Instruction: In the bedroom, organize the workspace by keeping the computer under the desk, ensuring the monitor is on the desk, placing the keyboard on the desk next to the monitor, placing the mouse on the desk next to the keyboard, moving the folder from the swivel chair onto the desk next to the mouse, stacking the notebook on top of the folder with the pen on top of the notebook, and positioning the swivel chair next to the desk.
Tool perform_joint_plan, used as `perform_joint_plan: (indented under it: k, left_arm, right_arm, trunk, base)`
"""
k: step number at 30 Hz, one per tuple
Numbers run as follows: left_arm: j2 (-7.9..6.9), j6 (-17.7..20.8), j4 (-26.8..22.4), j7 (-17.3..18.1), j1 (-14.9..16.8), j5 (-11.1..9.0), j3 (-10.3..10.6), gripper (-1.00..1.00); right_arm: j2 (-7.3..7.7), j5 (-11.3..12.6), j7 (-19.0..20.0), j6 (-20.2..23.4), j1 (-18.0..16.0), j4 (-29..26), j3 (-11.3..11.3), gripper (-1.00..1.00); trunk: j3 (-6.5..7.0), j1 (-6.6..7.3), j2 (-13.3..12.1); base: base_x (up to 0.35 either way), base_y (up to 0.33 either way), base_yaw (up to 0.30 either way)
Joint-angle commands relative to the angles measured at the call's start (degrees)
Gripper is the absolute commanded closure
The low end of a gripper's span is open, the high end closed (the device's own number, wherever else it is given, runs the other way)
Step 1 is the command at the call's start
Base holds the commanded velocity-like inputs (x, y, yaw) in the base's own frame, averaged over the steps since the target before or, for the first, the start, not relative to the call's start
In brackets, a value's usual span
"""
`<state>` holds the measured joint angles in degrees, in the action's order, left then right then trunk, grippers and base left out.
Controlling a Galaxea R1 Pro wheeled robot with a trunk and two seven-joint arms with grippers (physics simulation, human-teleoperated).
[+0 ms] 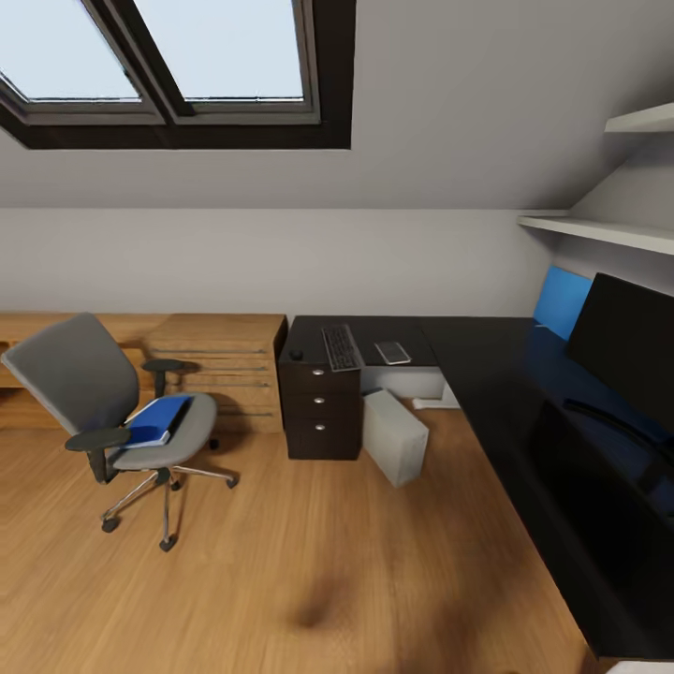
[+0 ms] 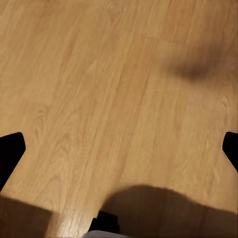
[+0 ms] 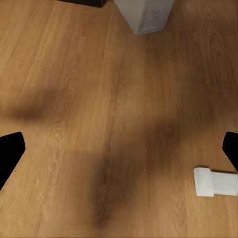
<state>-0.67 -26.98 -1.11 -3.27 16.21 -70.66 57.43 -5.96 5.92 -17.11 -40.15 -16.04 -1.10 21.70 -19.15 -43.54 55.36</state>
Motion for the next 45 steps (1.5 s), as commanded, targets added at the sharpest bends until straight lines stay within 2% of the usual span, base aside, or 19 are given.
perform_joint_plan:
  k: [1,13,45]
  left_arm:
    - [-0.03,-0.1,-0.1,-0.3,0.0,-0.2,0.5,-1.00]
    - [-0.03,-0.1,-0.1,-0.3,-0.1,-0.2,0.5,-1.00]
    - [-0.03,-0.1,-0.1,-0.2,-0.1,-0.2,0.5,-1.00]
  right_arm:
    - [-0.02,0.6,-0.1,-0.2,0.0,0.1,0.5,-1.00]
    - [-0.07,0.6,-0.1,-0.2,0.0,0.1,0.5,-1.00]
    - [-0.25,0.2,0.2,-0.1,0.0,0.4,0.6,-1.00]
  trunk:
    - [-0.07,-0.04,0.0]
    - [-0.07,-0.04,0.0]
    - [-0.07,-0.04,0.0]
  base:
    - [0.320,0.027,-0.050]
    - [0.330,0.005,-0.156]
    - [0.333,0.000,-0.004]
